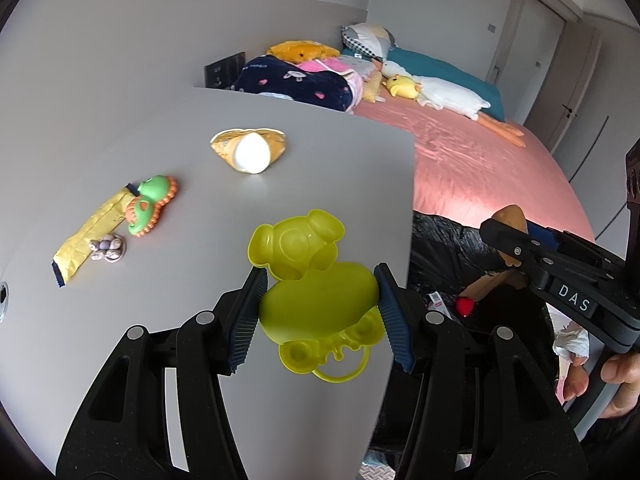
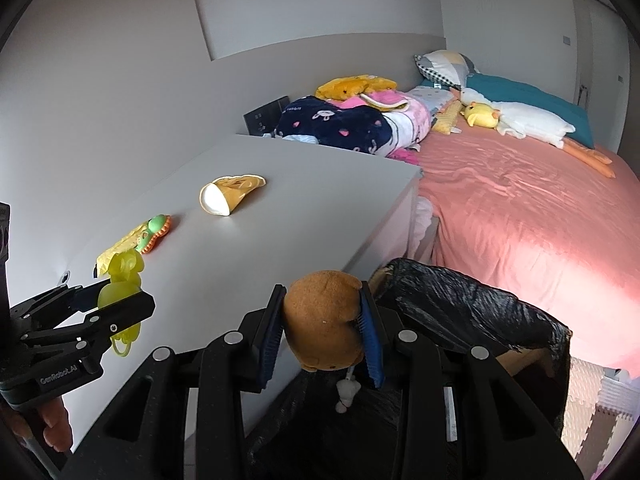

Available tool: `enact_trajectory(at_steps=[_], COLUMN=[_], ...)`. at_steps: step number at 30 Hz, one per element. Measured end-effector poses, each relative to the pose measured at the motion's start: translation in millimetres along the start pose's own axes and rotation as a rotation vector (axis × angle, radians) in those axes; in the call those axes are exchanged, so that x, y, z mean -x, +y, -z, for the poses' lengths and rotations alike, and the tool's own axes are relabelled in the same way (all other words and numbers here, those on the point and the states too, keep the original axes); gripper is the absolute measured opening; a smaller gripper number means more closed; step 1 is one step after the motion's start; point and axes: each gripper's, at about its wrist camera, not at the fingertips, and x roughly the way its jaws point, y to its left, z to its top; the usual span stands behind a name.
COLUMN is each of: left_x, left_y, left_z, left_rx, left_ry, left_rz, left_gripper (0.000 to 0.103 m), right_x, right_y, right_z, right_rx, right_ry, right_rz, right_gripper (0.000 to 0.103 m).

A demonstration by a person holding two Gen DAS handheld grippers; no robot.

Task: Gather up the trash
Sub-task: 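Carry the green toy and brown plush over to the black trash bag, then open both grippers to drop the items into the black bag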

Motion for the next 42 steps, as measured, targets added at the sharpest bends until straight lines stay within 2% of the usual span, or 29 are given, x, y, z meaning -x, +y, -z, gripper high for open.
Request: enact_trajectory(at_steps=[20,31,32,34,35,38,42], left_x=[-8.0,-20.1,-21.1,-25.2,-27.5,-27.9,-33.6], left_y=[-62.7,-107.7,-110.7,-119.2,-123.1,-125.7,-122.7], left_z=[0.0,5.2,6.1,8.9,10.6,13.5,13.6], left_rx=[-0.118,-0.229,-0.24,-0.262,-0.274,-0.289,-0.269], left_ry=[0.016,0.064,0.071,0.1,0.111,0.093,0.121], left_rz=[0.077,0.169,0.186,0.212,0.211,0.204,0.205], left_gripper=[0.054,0.054,0.055,0.076,0.094,0.096,0.097], right_x=[42.6,64.2,66.2,69.2,72.8,80.7,82.9], right_y=[-53.4,-96.2,-100.5,-106.8,-111.2,-122.0,-132.9], right_z=[14.9,21.9,22.2,21.7,22.2,22.7,24.4], right_rx=[-0.08,-0.15,-0.157,-0.175,-0.193,-0.231,-0.278], right_ry=[-0.047,-0.069,-0.068,-0.07,-0.089,-0.117,-0.122], right_rz=[0.087,0.15,0.158,0.18,0.205,0.24,0.245], right_gripper=[0.037,0.037,0.039,0.074,0.08,0.084,0.085])
